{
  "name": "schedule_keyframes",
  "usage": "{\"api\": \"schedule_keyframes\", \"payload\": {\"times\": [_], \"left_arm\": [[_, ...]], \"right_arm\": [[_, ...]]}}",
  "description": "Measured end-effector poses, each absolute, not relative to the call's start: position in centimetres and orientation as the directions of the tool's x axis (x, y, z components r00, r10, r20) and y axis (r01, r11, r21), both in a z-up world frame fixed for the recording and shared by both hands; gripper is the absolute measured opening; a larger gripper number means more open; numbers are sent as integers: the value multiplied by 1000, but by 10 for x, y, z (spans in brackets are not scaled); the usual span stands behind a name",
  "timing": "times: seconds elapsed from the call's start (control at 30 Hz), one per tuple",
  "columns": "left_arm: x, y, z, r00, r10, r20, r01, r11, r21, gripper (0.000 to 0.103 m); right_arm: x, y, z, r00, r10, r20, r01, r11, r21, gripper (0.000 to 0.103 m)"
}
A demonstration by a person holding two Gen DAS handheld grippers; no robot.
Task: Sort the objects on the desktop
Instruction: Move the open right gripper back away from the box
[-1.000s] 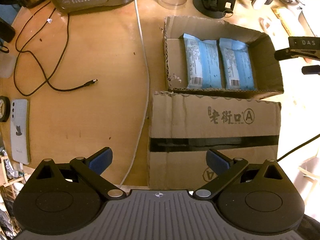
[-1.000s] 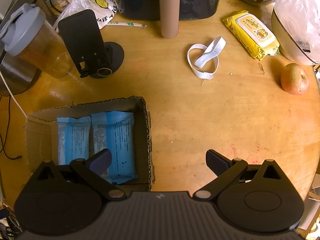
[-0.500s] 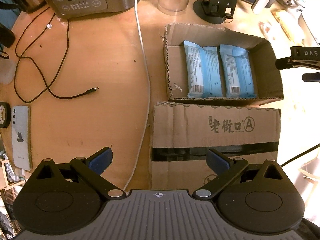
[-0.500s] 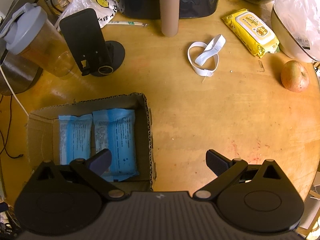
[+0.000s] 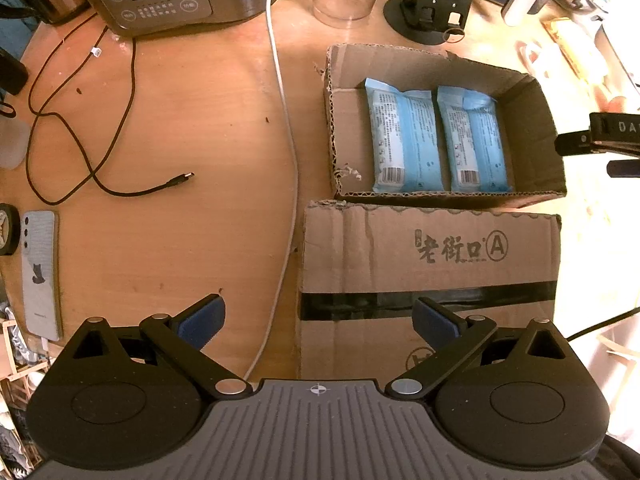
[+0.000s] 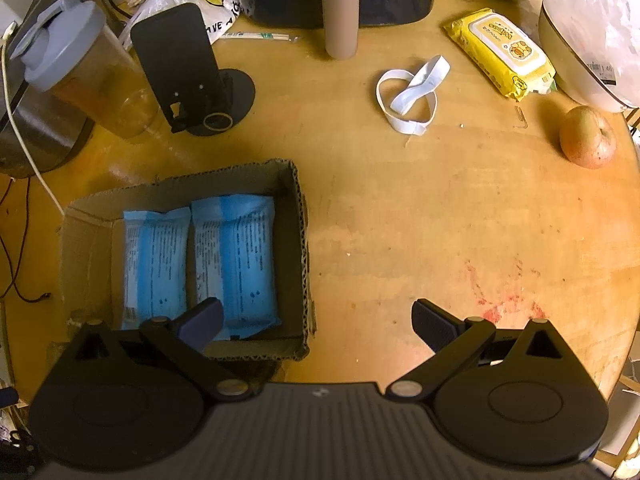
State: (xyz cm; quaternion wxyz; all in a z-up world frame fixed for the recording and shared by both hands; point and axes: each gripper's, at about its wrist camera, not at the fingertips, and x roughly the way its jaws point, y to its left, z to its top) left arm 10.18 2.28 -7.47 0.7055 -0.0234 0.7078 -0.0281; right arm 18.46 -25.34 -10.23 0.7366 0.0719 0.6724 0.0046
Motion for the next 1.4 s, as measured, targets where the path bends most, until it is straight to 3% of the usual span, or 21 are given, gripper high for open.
{"api": "schedule_keyframes", "payload": {"times": [1.4], "left_arm": [[100, 25, -75, -2, -74, -997, 4, 997, -74, 103]], "right_arm": [[126, -239, -92, 56, 130, -990, 48, 990, 133, 103]]}}
